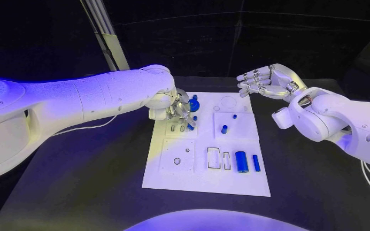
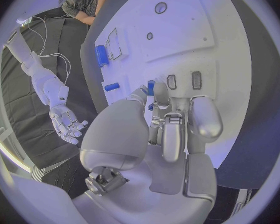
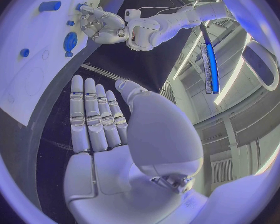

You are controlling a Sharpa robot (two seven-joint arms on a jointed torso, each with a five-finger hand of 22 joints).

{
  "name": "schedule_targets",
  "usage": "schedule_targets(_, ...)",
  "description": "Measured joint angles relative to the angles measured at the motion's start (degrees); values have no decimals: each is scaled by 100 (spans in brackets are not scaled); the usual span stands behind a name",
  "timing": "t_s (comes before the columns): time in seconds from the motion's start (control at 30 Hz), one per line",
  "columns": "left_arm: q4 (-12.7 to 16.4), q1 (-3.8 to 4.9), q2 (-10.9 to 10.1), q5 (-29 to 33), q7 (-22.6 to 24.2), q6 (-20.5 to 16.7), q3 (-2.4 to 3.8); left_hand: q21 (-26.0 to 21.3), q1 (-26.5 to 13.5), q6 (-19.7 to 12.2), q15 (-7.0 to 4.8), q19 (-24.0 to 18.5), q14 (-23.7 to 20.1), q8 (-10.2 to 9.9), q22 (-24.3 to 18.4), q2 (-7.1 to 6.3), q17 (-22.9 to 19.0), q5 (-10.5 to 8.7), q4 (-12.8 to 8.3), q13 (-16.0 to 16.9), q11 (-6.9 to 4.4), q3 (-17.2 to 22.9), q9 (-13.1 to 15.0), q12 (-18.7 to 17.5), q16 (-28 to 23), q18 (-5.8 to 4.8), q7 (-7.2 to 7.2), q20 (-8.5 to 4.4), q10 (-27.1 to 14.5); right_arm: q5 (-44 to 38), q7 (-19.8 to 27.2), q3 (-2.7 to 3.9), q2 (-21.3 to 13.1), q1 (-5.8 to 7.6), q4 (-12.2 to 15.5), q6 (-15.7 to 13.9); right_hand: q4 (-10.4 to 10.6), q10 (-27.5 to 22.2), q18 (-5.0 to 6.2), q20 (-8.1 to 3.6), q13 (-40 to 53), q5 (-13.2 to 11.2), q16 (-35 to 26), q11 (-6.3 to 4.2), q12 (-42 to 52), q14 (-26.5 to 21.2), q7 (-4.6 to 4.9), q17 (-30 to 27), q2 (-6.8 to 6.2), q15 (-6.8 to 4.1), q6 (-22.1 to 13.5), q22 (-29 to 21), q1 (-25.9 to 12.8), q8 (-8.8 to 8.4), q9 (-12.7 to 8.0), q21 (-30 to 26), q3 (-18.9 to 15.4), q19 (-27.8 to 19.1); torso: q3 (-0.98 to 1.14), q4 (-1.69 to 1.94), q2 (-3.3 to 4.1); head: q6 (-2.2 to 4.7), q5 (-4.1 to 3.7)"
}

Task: Assemble the parts on the task board

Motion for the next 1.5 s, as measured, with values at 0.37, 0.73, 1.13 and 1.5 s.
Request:
schedule_targets(0.37,114,-27,-143,-1,126,-53,-13,-56,-827,80,54,-56,11,-45,-57,-724,0,524,-139,-57,111,1816,219,-131,0,0,99,56,99,-5,-5,0,24,0,-29,39,-14,0,0,0,0,29,0,0,0,-20,0,-16,18,20,0,-5,-17,0,0,-28,14,0,1,15,-8,2,31)
schedule_targets(0.73,548,-27,-532,49,364,-605,-15,-55,-1160,189,54,-56,10,97,36,-935,0,1238,-221,168,16,1987,411,-41,0,0,38,56,340,-9,-7,0,26,0,-53,70,-14,0,0,0,0,29,0,0,0,-20,0,-21,24,20,0,-10,-23,0,0,-28,14,0,4,15,-9,18,71)
schedule_targets(1.13,963,-66,-919,50,479,-1305,-19,24,-1331,299,54,-14,11,162,157,-1054,0,1744,-328,496,-16,2040,494,114,39,0,-13,14,553,-10,-9,-1,20,0,-69,86,-14,-21,0,0,0,29,0,21,-23,-20,21,-30,24,20,-21,-20,-23,0,0,-49,14,0,10,26,-16,13,107)
schedule_targets(1.5,1188,-226,-1061,-221,363,-1666,-22,35,-1372,339,54,4,11,162,181,-1095,0,1831,-390,555,-17,2073,510,157,39,0,-14,-3,594,-11,-10,-1,13,0,-82,87,-14,-21,0,0,0,29,0,21,-23,-20,3,-39,24,20,-38,-26,-23,0,0,-49,14,0,5,19,-9,-7,144)
